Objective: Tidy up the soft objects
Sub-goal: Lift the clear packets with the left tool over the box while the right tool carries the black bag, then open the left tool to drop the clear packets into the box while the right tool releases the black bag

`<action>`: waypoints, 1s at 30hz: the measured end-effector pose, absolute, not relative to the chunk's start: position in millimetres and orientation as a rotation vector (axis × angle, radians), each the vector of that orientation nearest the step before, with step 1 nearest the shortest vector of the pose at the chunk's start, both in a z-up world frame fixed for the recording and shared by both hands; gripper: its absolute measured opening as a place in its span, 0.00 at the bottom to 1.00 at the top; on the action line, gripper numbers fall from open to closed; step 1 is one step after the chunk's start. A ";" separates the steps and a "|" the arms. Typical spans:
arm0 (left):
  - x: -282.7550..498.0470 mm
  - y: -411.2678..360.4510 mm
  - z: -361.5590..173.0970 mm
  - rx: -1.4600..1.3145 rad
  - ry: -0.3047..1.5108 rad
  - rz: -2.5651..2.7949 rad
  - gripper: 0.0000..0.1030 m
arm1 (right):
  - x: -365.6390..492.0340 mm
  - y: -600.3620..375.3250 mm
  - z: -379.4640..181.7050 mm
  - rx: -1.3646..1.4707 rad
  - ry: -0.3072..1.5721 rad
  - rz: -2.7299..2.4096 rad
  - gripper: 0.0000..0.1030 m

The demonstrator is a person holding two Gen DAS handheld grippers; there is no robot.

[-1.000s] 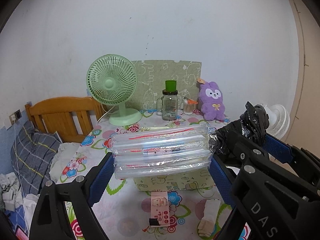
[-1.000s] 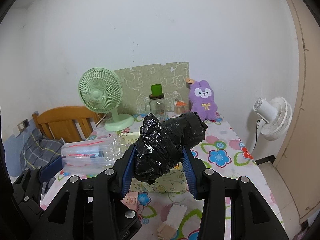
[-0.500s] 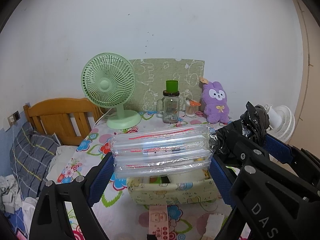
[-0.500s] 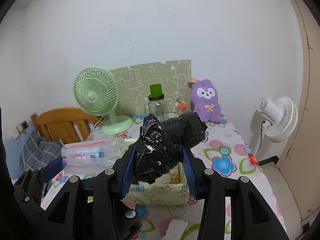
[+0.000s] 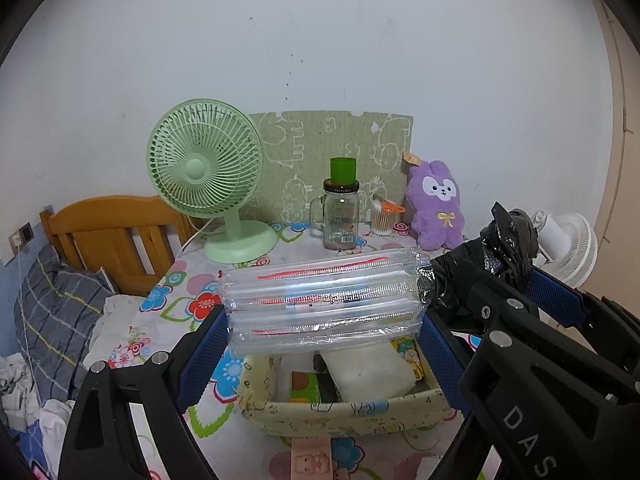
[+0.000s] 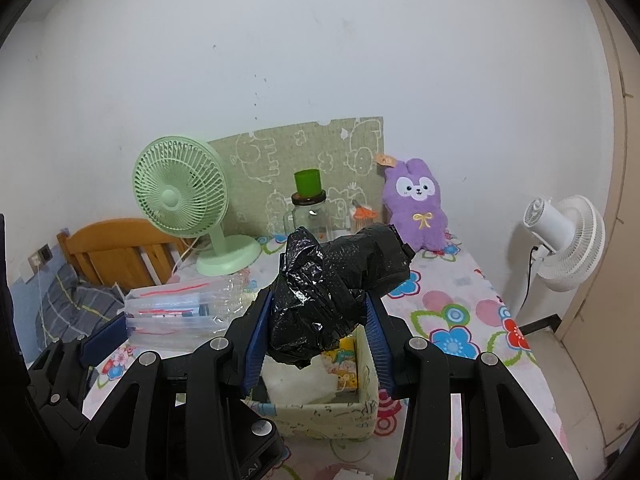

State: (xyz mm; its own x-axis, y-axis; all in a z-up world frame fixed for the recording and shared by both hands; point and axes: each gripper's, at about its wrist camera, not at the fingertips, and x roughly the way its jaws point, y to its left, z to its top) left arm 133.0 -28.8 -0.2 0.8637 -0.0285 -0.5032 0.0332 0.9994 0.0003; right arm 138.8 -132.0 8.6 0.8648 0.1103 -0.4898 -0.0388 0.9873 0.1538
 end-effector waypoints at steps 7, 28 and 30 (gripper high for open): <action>159.5 -29.0 -13.7 0.007 0.568 -0.038 0.91 | 166.5 -133.8 -5.9 0.135 0.562 0.076 0.47; 207.3 -25.2 -63.1 0.012 0.701 -0.081 1.00 | 215.3 -131.1 -53.1 0.093 0.669 0.083 0.47; 207.7 -26.3 -65.0 0.025 0.708 -0.080 1.00 | 214.5 -129.1 -53.5 0.086 0.665 0.089 0.47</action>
